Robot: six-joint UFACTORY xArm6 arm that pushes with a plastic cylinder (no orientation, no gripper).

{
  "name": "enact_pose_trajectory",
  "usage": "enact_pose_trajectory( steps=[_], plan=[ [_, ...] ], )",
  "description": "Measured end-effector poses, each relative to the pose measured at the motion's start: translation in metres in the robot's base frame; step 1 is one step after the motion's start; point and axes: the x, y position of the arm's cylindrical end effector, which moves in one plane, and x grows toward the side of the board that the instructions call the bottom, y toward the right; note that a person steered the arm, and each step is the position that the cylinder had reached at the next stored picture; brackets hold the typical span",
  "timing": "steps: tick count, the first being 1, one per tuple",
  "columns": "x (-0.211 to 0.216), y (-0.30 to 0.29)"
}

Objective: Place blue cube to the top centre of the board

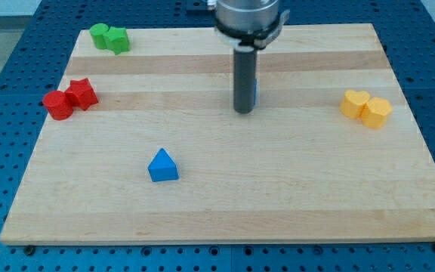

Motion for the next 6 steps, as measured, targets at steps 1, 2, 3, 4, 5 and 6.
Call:
enact_pose_trajectory(
  steps=[1,2,3,4,5,6],
  plan=[
    [-0.047,0.012],
    [-0.093,0.004],
    [-0.107,0.004],
    [-0.141,0.004],
    [-0.144,0.004],
    [-0.103,-0.067]
  ],
)
